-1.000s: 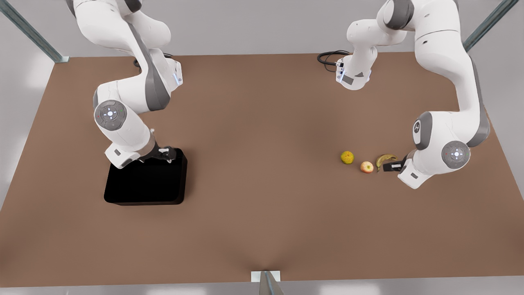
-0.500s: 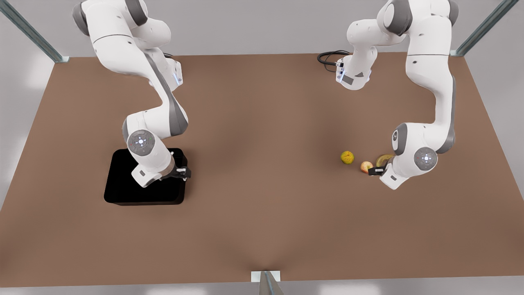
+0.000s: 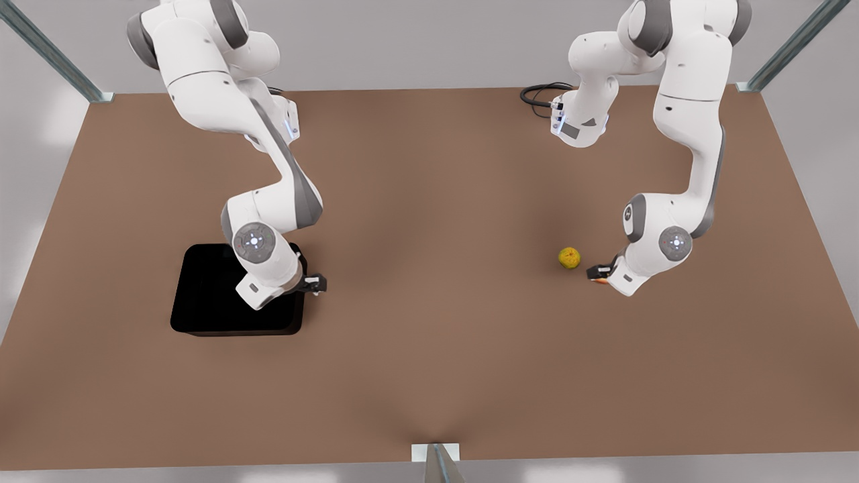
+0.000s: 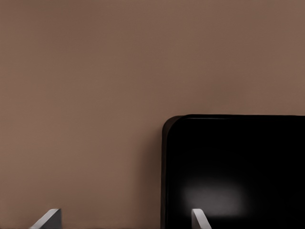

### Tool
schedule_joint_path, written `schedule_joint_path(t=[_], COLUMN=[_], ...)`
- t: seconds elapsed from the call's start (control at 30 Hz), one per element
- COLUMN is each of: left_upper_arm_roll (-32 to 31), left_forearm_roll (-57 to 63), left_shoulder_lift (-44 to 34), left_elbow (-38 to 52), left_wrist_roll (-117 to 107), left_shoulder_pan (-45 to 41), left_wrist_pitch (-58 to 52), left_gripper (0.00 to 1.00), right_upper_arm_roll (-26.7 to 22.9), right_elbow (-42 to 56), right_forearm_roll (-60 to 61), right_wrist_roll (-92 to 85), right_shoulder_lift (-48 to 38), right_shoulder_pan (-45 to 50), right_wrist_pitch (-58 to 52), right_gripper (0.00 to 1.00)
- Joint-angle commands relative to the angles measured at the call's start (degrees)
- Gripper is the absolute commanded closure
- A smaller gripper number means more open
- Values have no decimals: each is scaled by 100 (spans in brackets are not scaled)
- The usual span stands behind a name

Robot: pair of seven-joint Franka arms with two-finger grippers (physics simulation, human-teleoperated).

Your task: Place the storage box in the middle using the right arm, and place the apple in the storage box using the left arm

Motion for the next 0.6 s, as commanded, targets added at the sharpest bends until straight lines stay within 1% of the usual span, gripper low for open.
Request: schedule_joint_path(t=[0.0, 0.13, 0.23, 0.4, 0.43, 0.57], left_upper_arm_roll=[4, 21, 21, 21, 21, 21], left_forearm_roll=[-9, 9, 9, 9, 9, 9], left_shoulder_lift=[3, 82, 109, 65, 91, 117], left_elbow=[-1, -133, -142, -423, -502, -502], left_wrist_roll=[4, 267, 259, 250, 250, 250], left_shoulder_pan=[7, 60, 51, 16, 16, 25], left_wrist_pitch=[13, 391, 400, 575, 760, 804], left_gripper=[0, 0, 0, 0, 0, 0], right_upper_arm_roll=[0, -26, -26, -26, -26, -35], right_elbow=[-5, -189, -207, -207, -207, -207], right_forearm_roll=[0, 0, 0, 0, 0, 0], right_wrist_roll=[0, 0, 9, 17, 9, 9], right_shoulder_lift=[3, 109, 118, 232, 249, 285], right_shoulder_pan=[1, 9, 45, 45, 45, 45], right_wrist_pitch=[6, 216, 269, 278, 278, 278], right_gripper=[0, 0, 0, 0, 0, 0])
